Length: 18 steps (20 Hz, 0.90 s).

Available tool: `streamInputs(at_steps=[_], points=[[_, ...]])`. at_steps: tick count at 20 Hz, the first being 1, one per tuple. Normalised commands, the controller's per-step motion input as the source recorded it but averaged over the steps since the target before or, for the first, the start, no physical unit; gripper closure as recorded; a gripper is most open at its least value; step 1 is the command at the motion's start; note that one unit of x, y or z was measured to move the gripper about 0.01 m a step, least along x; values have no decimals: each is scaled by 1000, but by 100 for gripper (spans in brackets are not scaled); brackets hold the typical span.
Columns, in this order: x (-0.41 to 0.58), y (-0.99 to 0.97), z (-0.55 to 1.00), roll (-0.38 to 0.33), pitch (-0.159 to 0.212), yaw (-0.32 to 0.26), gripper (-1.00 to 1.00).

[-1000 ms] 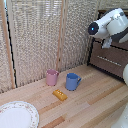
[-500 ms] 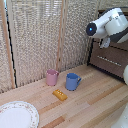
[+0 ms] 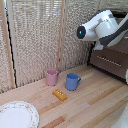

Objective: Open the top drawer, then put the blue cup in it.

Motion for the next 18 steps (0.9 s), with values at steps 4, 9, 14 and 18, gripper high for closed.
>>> streamInputs(at_steps=[4, 9, 14, 18], points=[[0, 492, 69, 0, -3, -257, 100], [0, 437, 31, 0, -2, -283, 100], [66, 520, 30, -55, -38, -245, 100], [409, 420, -46, -84, 1, -52, -100]])
